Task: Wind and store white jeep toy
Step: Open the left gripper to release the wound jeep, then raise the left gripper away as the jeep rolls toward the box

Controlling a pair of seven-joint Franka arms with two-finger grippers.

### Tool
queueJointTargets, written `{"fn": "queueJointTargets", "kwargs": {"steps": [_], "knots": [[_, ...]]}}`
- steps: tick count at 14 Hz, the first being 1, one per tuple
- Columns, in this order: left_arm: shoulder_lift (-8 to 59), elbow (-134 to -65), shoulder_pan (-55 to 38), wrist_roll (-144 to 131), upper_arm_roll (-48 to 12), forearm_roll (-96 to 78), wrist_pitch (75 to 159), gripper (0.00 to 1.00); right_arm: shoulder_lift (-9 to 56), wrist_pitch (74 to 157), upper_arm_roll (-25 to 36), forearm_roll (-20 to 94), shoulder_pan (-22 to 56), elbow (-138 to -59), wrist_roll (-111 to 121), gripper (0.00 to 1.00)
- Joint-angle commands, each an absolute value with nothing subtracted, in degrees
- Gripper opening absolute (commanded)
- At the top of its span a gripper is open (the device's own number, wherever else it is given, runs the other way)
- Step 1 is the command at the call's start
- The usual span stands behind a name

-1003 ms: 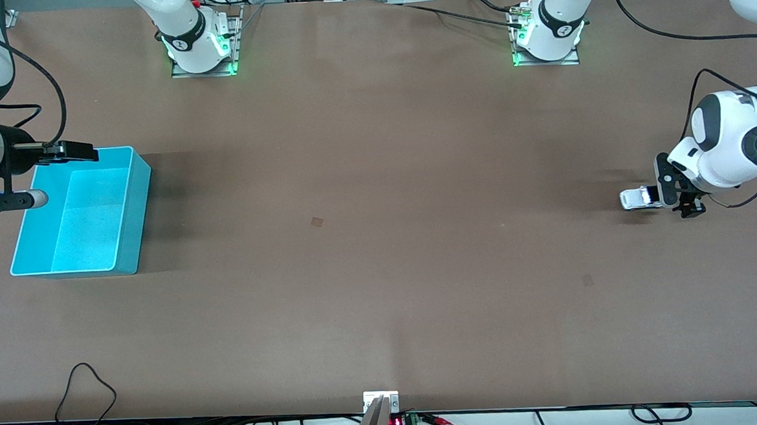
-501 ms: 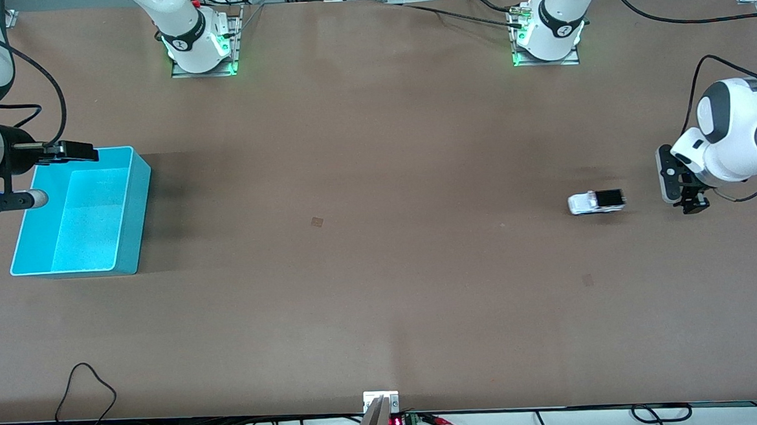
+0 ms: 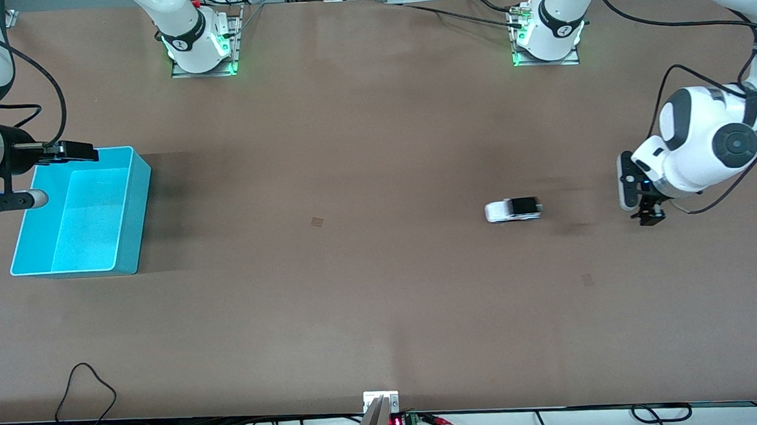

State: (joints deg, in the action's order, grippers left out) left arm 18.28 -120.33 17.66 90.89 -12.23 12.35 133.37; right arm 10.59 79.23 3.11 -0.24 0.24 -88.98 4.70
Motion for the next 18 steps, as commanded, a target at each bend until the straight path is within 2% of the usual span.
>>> {"fn": "queueJointTargets", "kwargs": {"steps": [1, 6, 14, 18], "knots": [[18.02, -118.30, 14.95, 88.26, -11.95, 10.99, 132.54, 1.00, 10.46, 78.40, 2.90, -0.09, -0.09, -88.68, 4.83, 1.00], [19.77, -116.99, 9.41, 69.21, -11.87, 9.41, 132.89, 1.00, 10.46, 78.40, 2.90, -0.09, -0.09, -88.68, 4.83, 1.00], [18.99, -113.91, 9.05, 33.18, -11.87, 8.44, 132.80, 1.00, 10.46, 78.40, 2.90, -0.09, -0.09, -89.03, 4.83, 1.00], [16.36, -113.82, 7.74, 15.69, -11.87, 8.44, 132.71, 1.00, 10.46, 77.61, 2.90, 0.35, -0.09, -89.03, 4.75, 1.00]]}}
